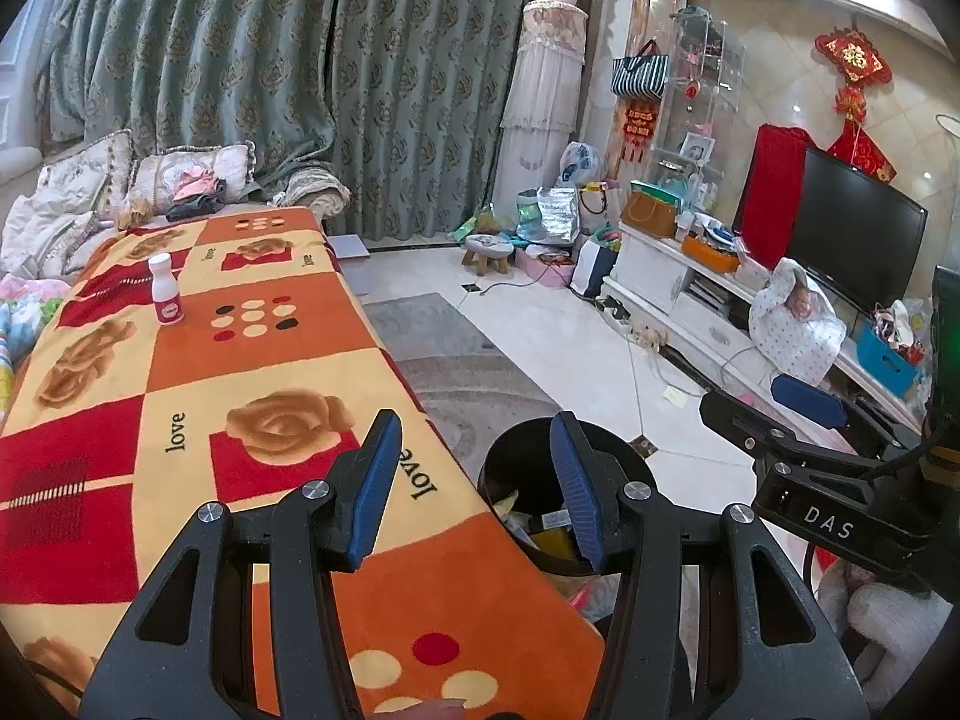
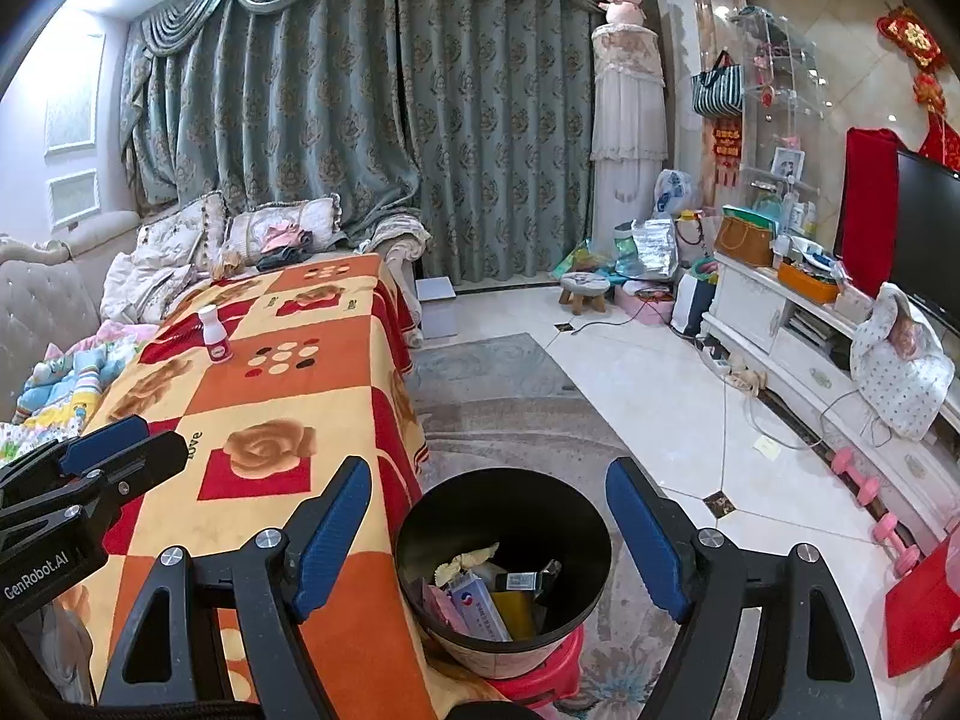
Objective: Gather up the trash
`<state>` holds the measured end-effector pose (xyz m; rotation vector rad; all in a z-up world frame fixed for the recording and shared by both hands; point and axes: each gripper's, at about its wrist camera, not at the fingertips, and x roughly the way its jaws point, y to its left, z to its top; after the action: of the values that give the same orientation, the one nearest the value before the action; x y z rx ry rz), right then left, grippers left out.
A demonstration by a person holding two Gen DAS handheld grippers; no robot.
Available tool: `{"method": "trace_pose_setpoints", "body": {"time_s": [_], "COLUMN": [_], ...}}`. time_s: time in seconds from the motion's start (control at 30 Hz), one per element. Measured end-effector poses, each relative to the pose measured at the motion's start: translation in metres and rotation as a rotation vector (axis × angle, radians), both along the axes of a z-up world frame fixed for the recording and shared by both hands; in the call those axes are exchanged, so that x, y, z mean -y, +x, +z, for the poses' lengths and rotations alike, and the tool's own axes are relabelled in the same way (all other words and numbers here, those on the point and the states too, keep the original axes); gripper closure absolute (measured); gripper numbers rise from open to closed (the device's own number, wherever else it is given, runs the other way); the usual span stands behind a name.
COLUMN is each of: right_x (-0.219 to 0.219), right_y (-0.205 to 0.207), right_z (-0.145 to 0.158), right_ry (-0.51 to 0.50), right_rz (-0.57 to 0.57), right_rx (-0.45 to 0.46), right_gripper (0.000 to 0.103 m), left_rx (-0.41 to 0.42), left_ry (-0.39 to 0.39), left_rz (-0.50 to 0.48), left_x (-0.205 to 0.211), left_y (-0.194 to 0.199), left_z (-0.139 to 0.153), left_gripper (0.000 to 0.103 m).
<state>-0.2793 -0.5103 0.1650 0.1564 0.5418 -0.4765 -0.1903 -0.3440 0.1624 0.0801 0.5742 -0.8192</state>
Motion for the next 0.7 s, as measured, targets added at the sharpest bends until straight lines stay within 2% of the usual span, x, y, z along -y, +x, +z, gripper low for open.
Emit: {"method": "trace_pose_setpoints", "body": {"time_s": [0.7], "right_x": [0.0034], "right_y": [0.0021], "right_z": [-0.0037], "right_ry": [0.01], "right_rz": [0.005], "right_rx": [-0.011], "right_gripper": [0.023], "left_rx": [-0.008], "left_ry": [0.006], "left_rz": [-0.002], "left_x": [0.0005], "left_y": [0.0012], "left_z": [-0.003], "left_gripper": [0.053]}}
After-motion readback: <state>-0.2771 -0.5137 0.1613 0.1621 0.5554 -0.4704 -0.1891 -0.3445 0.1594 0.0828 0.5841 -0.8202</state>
